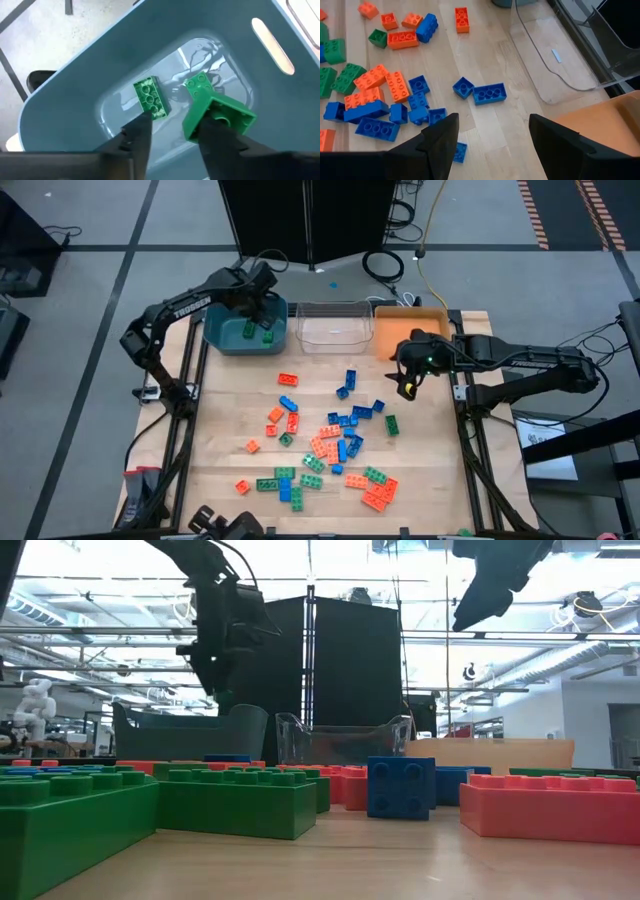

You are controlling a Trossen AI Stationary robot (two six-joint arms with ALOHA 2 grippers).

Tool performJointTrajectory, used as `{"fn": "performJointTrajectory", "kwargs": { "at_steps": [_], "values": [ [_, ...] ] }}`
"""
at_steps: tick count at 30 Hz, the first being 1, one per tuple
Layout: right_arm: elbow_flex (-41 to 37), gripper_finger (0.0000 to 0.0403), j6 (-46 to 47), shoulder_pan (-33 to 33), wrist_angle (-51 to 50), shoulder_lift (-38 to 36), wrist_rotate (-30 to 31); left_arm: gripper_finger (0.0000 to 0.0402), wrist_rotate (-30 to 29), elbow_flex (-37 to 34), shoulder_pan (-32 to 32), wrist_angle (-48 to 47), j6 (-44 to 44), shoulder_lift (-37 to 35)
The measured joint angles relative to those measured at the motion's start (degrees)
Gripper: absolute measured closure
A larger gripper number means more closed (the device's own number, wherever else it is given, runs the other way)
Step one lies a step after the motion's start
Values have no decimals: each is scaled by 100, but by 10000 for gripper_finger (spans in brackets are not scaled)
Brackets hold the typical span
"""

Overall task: Sort blocks
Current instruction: Put the green game piece into the blue bin

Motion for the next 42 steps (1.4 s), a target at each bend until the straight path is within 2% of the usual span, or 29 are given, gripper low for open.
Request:
{"fn": "performJointTrajectory", "kwargs": {
  "at_steps": [4, 8, 14, 17, 19, 22, 24, 27, 30, 35, 42],
  "values": [
    [0, 163, -1, -1, 316, 0, 0, 194, 16, 0, 0, 0, 82, 0],
    [0, 163, -93, -6, 1043, 23, 149, 165, 524, -2, 0, 9, -189, -100],
    [0, 163, -482, -95, 3365, 440, 886, 160, 1752, -2, -27, 365, -213, -623],
    [0, 163, -584, -339, 4823, 921, 871, 159, 1854, -2, -39, 644, -213, -972],
    [0, 163, -413, -559, 5739, 1368, 829, 159, 1709, -2, -23, 745, -221, -1183],
    [146, 163, 113, -920, 6658, 2172, 128, 159, 1641, -2, 59, 762, -222, -1413],
    [527, 163, 462, -1072, 6766, 2743, -380, 159, 1637, -2, 63, 753, -222, -1466],
    [1339, 163, 519, -1133, 6659, 3505, -1018, 159, 1615, -7, 56, 622, -215, -1456],
    [2315, 163, 295, -1132, 6067, 4083, -1381, 159, 1611, -7, 55, 437, -154, -1428],
    [3519, 163, -379, -1132, 4917, 4665, -1397, 159, 1382, -7, 69, 79, -23, -1425],
    [3757, 163, -586, -1194, 4838, 5050, -1379, 159, 1342, -7, 117, 37, 148, -1462]
  ]
}}
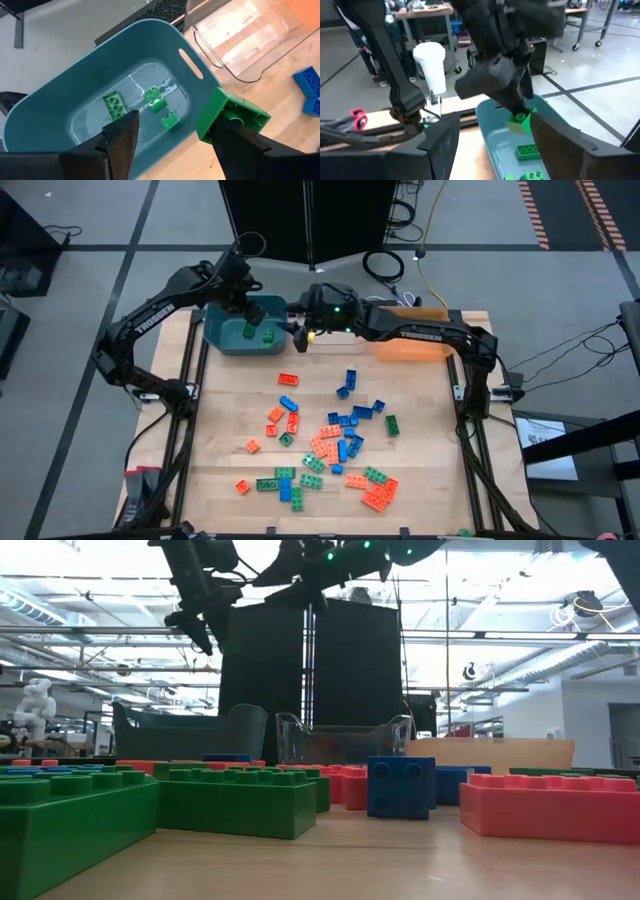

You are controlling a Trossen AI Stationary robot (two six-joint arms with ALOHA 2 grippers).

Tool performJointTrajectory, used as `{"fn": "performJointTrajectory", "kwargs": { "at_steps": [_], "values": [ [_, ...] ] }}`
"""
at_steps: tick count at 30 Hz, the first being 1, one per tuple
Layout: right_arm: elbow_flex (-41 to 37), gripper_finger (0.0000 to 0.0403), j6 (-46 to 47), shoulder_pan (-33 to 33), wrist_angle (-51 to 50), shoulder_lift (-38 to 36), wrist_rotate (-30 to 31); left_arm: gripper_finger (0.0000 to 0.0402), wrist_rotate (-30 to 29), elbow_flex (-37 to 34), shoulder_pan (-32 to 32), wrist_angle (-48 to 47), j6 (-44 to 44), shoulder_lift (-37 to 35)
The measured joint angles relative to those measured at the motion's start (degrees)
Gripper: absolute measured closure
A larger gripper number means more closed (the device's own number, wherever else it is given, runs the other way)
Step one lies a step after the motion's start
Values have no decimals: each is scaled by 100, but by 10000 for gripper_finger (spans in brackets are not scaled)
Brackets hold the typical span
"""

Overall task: Sort blocks
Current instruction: Put the green game piece into the blue bin

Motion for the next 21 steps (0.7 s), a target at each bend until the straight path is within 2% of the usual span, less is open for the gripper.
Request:
{"fn": "performJointTrajectory", "kwargs": {
  "at_steps": [6, 21],
  "values": [
    [-4, 163, 61, -172, 343, 286, 37, 159, 184, 0, 5, 74, 92, 0],
    [0, 163, 323, -395, 1204, 631, -108, 159, 219, 0, 5, 218, 91, -1]
  ]
}}
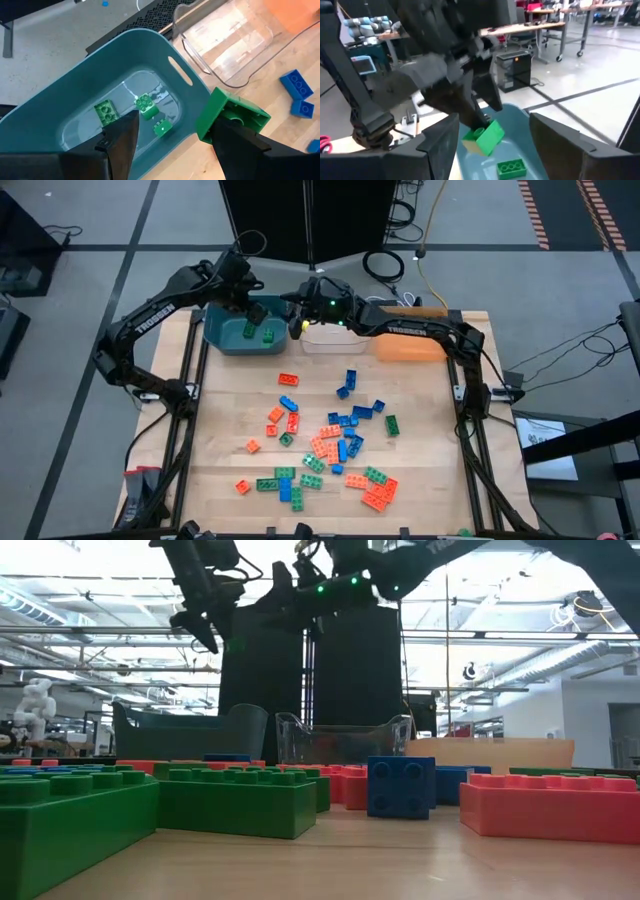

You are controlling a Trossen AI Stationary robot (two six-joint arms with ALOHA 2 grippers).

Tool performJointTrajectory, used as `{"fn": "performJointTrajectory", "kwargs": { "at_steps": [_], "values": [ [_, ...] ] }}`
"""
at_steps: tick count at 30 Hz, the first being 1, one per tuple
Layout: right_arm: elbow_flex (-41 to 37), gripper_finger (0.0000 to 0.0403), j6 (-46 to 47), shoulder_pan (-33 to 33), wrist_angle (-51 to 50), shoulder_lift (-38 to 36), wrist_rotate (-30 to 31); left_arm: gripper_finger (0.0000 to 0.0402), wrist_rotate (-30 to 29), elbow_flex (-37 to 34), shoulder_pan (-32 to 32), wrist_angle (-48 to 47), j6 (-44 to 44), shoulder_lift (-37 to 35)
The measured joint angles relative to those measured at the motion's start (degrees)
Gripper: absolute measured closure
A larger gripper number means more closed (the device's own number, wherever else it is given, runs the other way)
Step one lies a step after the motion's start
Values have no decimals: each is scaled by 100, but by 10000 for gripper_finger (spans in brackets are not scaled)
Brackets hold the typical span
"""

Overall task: Sort blocks
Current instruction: Put the green game piece into the blue bin

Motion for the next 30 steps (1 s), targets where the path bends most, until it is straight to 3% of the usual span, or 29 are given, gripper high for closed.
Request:
{"fn": "performJointTrajectory", "kwargs": {
  "at_steps": [20, 30],
  "values": [
    [-2, 163, 200, 3, 389, 248, 6, 159, 144, 0, -11, 187, -127, 1],
    [0, 163, 649, -14, 606, 791, 12, 159, 235, 0, -83, 189, -154, 10]
  ]
}}
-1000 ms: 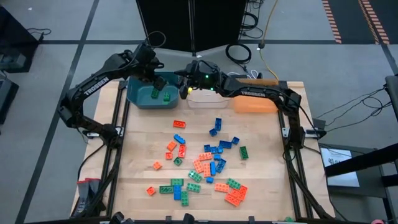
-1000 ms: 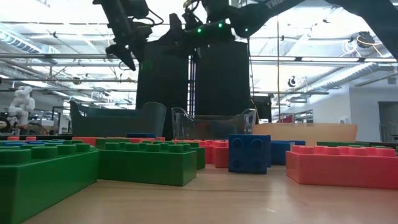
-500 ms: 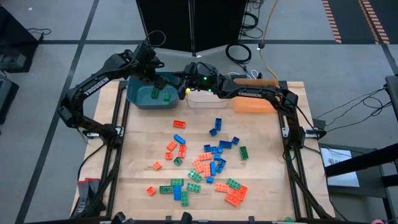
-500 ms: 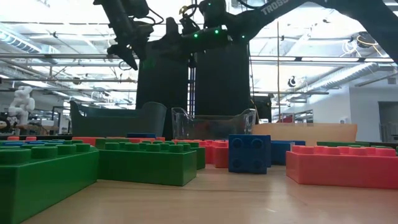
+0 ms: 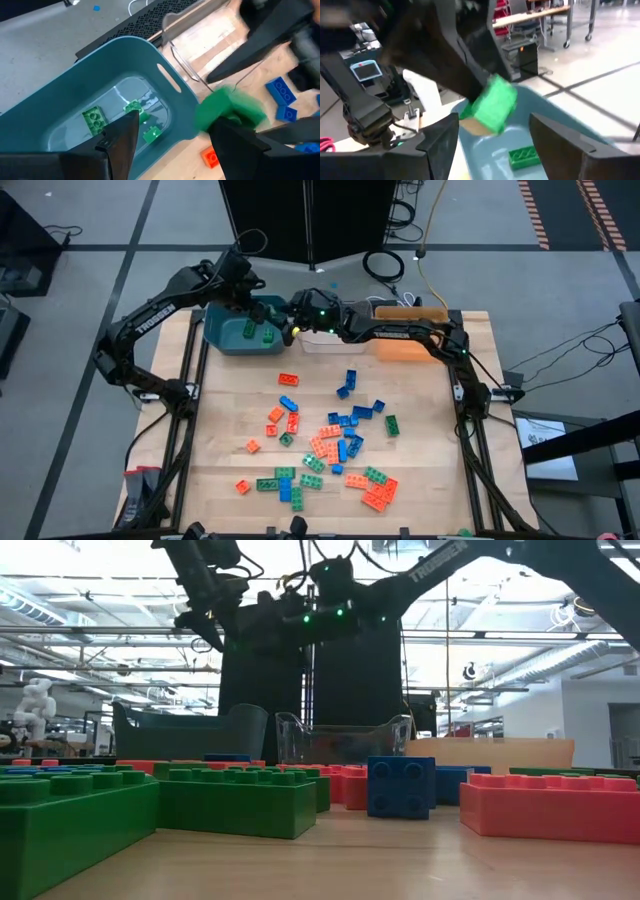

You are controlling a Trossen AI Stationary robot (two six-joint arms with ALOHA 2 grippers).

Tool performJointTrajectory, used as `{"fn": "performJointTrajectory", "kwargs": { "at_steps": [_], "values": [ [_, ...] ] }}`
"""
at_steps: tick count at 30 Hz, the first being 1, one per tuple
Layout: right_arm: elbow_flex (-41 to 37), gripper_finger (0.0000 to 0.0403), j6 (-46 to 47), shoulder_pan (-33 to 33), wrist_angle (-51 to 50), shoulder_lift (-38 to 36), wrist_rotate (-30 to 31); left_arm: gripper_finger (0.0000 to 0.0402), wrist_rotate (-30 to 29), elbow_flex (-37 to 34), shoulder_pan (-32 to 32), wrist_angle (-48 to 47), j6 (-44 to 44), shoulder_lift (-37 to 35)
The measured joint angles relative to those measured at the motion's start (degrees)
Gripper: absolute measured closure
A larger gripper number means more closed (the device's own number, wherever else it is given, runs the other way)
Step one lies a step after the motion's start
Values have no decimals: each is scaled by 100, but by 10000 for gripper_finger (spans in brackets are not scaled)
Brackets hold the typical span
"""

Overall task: Sort blocks
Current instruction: Put the green game piece into the blue bin

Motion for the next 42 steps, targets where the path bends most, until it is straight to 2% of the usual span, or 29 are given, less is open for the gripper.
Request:
{"fn": "performJointTrajectory", "kwargs": {
  "at_steps": [9, 14, 19, 23, 27, 30, 33, 37, 42],
  "values": [
    [-9, 163, 350, -92, -90, 84, -37, 159, -17, 4, -13, -141, 99, 0],
    [75, 163, 310, -103, -130, -1, -17, 159, -662, 4, 37, -261, 246, 0],
    [195, 163, 169, -131, -558, -9, -50, 159, -753, 4, 63, -401, 160, -2],
    [192, 163, 117, -141, -865, -244, -901, 159, -617, 4, 23, -642, 158, -2],
    [200, 163, -722, -262, -2288, -1143, -1933, 159, -397, 4, -73, -1198, 163, -2],
    [210, 163, -2020, -338, -4162, -2005, -2057, 159, -271, -5, -257, -1598, 167, -4],
    [210, 163, -2854, -348, -5896, -2765, -1855, 159, -103, -153, -639, -1661, 166, -38],
    [208, 163, -2754, -299, -7508, -3603, -1792, 159, 21, -603, -1492, -1355, -163, -172],
    [203, 163, -2282, 60, -8812, -4373, -1799, 159, 29, -1562, -2910, -616, -1059, -403]
  ]
}}
